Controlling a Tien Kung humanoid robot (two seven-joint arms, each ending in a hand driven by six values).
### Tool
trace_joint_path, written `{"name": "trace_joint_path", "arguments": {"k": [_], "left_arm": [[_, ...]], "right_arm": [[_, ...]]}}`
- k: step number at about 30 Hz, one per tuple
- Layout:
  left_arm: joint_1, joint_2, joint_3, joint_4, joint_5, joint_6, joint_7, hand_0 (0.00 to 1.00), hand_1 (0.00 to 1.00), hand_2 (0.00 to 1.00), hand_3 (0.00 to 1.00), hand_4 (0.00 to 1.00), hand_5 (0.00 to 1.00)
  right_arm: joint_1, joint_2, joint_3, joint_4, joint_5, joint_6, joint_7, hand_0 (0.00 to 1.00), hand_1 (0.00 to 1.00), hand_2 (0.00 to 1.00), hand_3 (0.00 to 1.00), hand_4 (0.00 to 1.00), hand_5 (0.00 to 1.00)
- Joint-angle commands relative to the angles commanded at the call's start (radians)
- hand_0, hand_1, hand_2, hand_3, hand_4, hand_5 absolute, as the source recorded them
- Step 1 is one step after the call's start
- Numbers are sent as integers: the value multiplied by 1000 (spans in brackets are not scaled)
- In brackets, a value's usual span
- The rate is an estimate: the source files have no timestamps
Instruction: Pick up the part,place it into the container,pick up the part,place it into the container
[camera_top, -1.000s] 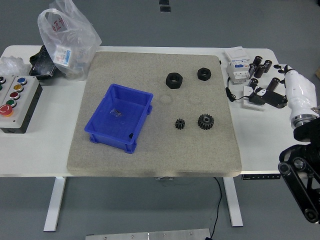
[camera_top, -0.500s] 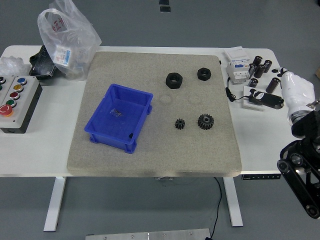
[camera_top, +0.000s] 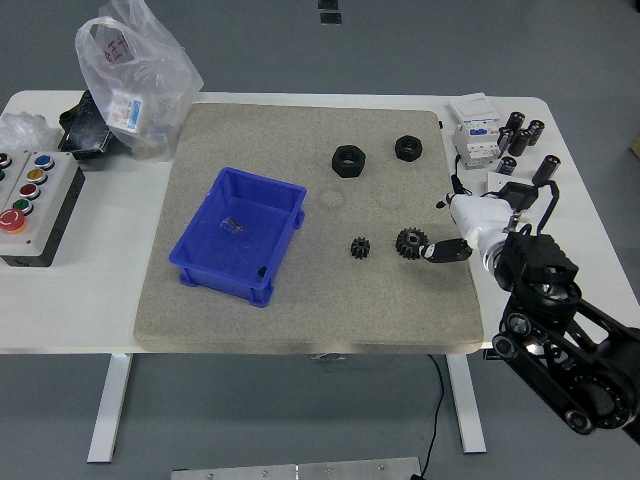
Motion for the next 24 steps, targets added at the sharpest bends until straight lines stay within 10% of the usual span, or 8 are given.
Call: {"name": "trace_joint_path", "arguments": {"k": [17, 18, 23, 24], "left_arm": [[-4, -1, 11, 0, -8, -1, 2, 607, 631, 603, 631, 637, 272], [-4, -1, 12, 0, -8, -1, 2, 607, 631, 603, 631, 637, 271], [-3, 0, 14, 0, -11, -1, 3, 607, 631, 603, 631, 637, 271], [-4, 0, 15, 0, -12, -1, 2, 608, 631, 603, 631, 637, 272]], "right_arm": [[84, 69, -116, -213, 22, -120, 0, 277, 534, 783, 841, 790, 376], [85, 70, -118, -221, 21, -129, 0, 248, 458, 658, 704, 321, 265], [88, 73, -126, -257, 12, -166, 0, 248, 458, 658, 704, 321, 265], [88, 73, -127, -261, 11, -170, 0, 215, 370, 487, 573, 2, 120]]}}
